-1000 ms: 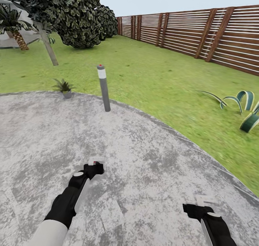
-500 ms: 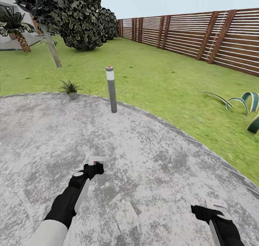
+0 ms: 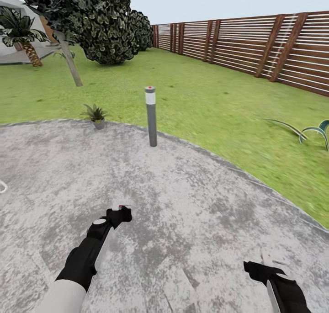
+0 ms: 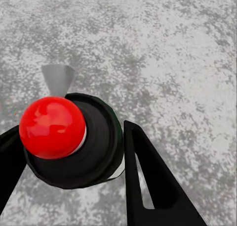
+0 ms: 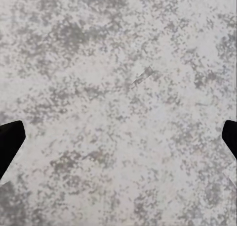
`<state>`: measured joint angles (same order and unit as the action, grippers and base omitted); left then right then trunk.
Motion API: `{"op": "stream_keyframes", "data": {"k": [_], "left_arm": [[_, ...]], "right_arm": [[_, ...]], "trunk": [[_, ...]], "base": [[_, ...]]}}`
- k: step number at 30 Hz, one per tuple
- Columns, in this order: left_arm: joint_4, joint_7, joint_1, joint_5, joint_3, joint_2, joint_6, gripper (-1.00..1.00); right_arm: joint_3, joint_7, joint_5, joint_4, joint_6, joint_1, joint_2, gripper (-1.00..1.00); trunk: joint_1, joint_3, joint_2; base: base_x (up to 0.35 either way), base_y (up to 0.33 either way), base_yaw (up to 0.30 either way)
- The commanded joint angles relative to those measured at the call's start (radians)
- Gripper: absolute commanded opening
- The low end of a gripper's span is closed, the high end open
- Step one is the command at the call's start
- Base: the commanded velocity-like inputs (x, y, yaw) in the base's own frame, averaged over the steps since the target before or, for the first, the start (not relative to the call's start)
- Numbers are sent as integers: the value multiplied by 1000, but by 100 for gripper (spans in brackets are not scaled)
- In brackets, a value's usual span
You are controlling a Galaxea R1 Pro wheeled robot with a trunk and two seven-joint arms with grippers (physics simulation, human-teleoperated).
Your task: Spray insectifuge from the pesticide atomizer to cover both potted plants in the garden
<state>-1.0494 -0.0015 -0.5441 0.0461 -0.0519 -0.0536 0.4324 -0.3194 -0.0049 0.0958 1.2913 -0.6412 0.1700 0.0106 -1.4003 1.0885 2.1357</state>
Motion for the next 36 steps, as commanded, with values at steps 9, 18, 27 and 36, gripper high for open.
{"op": "stream_keyframes", "data": {"k": [9, 18, 27, 36], "left_arm": [[-1, 0, 0, 6, 0, 0, 5, -100], [-1, 0, 0, 6, 0, 0, 5, -100], [-1, 0, 0, 5, 0, 0, 5, -100], [-1, 0, 0, 5, 0, 0, 5, -100]], "right_arm": [[0, 2, 10, 2, -6, 0, 0, 100], [-1, 2, 10, 2, -6, 0, 0, 100], [-1, 2, 10, 2, -6, 0, 0, 100], [-1, 2, 10, 2, -6, 0, 0, 100]], "trunk": [[0, -7, 0], [0, -17, 0], [0, -29, 0], [0, -41, 0]], "base": [[277, 234, 174], [259, 162, 186], [25, 14, 134], [0, 0, 115]]}}
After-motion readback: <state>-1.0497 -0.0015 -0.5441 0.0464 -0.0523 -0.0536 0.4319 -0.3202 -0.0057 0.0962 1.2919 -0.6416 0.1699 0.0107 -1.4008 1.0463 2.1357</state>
